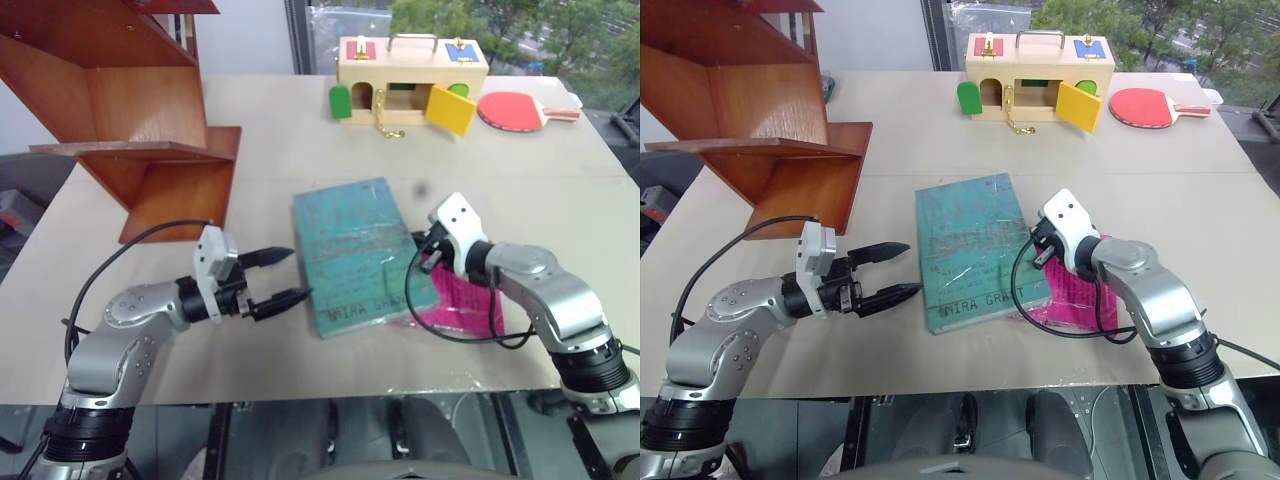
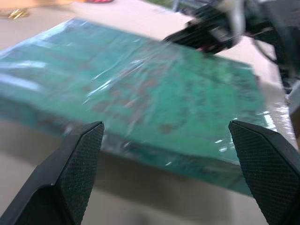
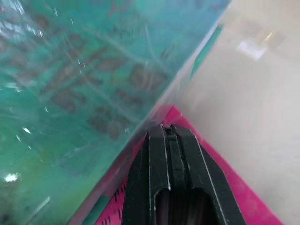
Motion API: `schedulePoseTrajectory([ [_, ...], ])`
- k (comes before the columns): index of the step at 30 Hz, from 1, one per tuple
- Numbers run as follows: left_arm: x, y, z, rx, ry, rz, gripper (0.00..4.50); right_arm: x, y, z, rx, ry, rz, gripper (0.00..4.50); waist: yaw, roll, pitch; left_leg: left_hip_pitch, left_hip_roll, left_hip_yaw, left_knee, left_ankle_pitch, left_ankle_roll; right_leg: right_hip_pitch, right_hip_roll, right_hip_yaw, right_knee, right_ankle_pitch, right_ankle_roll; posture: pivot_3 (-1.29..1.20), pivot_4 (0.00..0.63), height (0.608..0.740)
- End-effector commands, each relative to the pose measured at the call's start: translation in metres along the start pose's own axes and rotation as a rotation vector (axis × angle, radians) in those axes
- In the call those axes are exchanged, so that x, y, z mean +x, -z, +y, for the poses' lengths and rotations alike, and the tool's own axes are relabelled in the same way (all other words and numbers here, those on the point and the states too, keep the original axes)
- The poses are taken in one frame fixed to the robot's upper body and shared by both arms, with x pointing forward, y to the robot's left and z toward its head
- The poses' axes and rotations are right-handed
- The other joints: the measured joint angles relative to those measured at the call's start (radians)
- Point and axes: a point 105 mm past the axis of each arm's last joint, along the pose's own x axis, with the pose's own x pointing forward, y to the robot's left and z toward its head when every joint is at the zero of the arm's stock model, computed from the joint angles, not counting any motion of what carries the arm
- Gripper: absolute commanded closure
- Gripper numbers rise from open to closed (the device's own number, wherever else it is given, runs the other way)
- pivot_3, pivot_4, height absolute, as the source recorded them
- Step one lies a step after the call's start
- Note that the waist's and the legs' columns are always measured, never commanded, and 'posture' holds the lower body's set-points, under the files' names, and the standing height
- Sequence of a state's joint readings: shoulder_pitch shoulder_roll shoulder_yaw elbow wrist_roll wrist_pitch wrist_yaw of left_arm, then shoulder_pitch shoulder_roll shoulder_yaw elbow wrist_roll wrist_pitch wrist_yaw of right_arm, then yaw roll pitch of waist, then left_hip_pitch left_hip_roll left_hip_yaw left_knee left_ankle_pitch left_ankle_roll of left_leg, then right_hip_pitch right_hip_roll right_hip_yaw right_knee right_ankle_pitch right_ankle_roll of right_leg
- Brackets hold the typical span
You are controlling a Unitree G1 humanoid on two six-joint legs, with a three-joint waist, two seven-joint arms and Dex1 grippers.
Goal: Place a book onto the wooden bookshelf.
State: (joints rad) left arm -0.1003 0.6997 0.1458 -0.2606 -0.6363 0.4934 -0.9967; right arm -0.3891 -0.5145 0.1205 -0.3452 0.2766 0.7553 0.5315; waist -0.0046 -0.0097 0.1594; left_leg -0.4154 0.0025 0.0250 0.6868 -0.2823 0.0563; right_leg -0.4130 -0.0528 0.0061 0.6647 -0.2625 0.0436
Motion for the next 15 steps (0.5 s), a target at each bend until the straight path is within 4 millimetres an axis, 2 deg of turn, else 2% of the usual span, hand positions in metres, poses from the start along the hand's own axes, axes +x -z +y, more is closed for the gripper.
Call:
schedulePoseTrajectory([
  [1,-0.004,-0.007,0.012,-0.163,-0.044,0.022,0.00,-0.047,-0.025,-0.015,-0.037,0.047,-0.136,4.24,0.016,0.000,0.000,0.000,0.000,-0.001,0.000,0.000,0.000,0.000,0.000,-0.001,0.000,0.000,0.000,0.00,0.150,0.740],
  [3,-0.005,-0.008,0.014,-0.299,-0.022,0.049,0.00,-0.068,-0.024,-0.011,-0.029,0.030,-0.150,3.62,0.019,0.000,0.000,0.000,0.000,-0.001,0.001,0.000,0.000,0.001,0.000,-0.002,-0.001,0.000,0.000,0.00,0.150,0.740],
  [4,-0.006,-0.010,0.015,-0.367,-0.004,0.057,0.00,-0.079,-0.023,-0.007,-0.038,0.017,-0.152,3.16,0.017,-0.001,0.000,-0.001,-0.001,-0.001,0.001,0.000,0.000,0.001,0.000,-0.003,-0.001,0.000,0.000,0.00,0.150,0.740],
  [8,-0.003,-0.009,0.019,-0.617,0.039,0.109,0.00,-0.110,-0.025,0.021,-0.036,-0.082,-0.180,1.82,0.018,-0.001,-0.001,0.001,0.001,-0.004,0.001,0.000,0.000,0.002,0.004,-0.007,0.000,0.000,0.000,0.00,0.150,0.740],
  [9,-0.003,-0.009,0.020,-0.677,0.050,0.127,0.00,-0.118,-0.024,0.030,-0.031,-0.110,-0.173,1.19,0.013,-0.001,-0.001,0.001,0.001,-0.004,0.001,0.000,0.000,0.003,0.004,-0.007,0.000,0.000,0.000,0.00,0.150,0.740],
  [10,-0.001,-0.008,0.022,-0.722,0.057,0.138,0.00,-0.124,-0.023,0.040,-0.031,-0.138,-0.163,0.84,0.010,-0.001,-0.001,0.002,0.001,-0.003,0.001,0.000,0.000,0.003,0.005,-0.006,0.001,0.000,0.000,0.00,0.150,0.740],
  [11,0.001,-0.008,0.024,-0.779,0.064,0.136,0.00,-0.132,-0.021,0.050,-0.036,-0.166,-0.145,0.21,0.009,-0.001,-0.001,0.002,0.000,-0.003,0.002,0.000,0.000,0.003,0.006,-0.006,0.002,0.000,0.000,0.00,0.150,0.740],
  [13,0.006,-0.007,0.028,-0.874,0.072,0.143,0.00,-0.143,-0.020,0.067,-0.058,-0.205,-0.126,0.01,0.014,-0.002,-0.001,0.002,0.000,-0.003,0.003,0.000,0.001,0.003,0.006,-0.006,0.004,0.000,0.000,0.00,0.150,0.740],
  [15,0.013,-0.004,0.030,-0.919,0.078,0.154,0.00,-0.148,-0.022,0.072,-0.058,-0.198,-0.137,0.01,0.016,-0.003,-0.002,0.003,0.000,-0.004,0.003,0.000,0.001,0.004,0.006,-0.007,0.005,0.000,0.000,0.00,0.150,0.740],
])
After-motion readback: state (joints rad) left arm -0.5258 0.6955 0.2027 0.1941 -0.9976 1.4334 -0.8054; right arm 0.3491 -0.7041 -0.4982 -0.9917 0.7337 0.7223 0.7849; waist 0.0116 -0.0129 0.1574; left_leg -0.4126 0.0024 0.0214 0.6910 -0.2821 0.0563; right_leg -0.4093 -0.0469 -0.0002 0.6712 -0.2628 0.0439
